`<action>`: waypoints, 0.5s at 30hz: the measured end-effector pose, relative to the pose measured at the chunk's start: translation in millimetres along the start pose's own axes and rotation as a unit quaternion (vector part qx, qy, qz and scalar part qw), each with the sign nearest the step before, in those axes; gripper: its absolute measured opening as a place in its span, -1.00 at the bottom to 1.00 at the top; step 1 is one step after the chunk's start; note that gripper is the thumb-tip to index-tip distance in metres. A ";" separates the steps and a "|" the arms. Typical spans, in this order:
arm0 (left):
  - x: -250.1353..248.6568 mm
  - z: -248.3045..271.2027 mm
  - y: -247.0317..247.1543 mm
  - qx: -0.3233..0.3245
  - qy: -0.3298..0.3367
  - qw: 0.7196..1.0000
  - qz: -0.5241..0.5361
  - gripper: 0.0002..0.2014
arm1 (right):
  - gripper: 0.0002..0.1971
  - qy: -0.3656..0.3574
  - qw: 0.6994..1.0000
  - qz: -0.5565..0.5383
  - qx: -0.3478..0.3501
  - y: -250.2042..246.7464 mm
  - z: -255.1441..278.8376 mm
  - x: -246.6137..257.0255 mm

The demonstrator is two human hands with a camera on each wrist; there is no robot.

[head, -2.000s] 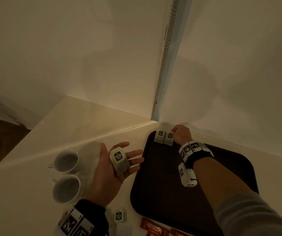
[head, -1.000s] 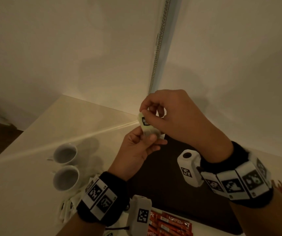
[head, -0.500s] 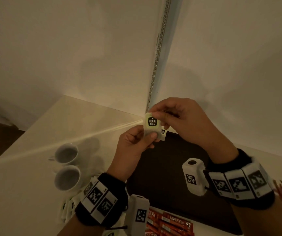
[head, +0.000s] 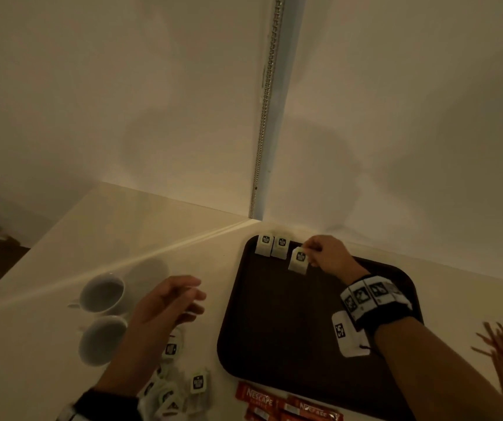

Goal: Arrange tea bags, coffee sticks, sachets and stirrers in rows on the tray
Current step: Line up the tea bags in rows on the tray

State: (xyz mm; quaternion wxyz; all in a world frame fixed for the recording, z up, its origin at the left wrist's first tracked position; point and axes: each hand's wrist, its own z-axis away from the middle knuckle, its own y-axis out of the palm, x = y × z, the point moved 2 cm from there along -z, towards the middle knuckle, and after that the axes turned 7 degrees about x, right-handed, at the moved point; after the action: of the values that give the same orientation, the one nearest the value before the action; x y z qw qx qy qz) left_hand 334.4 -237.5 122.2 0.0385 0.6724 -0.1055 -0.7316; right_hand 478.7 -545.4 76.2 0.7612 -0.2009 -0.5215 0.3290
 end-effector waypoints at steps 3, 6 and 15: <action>10.4 8.7 -10.7 -0.020 -0.018 1.000 -0.005 -0.33 | -0.87 0.022 0.999 0.023 0.005 13.3 -19.7 -18.3; 20.5 20.4 -21.8 -0.043 -0.049 0.998 0.010 -0.27 | -0.88 0.021 0.998 0.044 -0.042 17.3 -34.2 -26.6; 30.7 61.9 -50.2 -0.104 -0.141 0.984 -0.016 -0.78 | -0.89 0.030 0.995 0.026 -0.095 14.9 -65.5 -27.2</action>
State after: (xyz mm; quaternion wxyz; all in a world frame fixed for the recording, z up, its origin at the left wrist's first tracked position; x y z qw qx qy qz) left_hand 274.5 -188.3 86.4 0.0811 0.5562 -0.0220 -0.8268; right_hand 528.4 -551.8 24.0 0.7452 -0.2955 -0.5216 0.2919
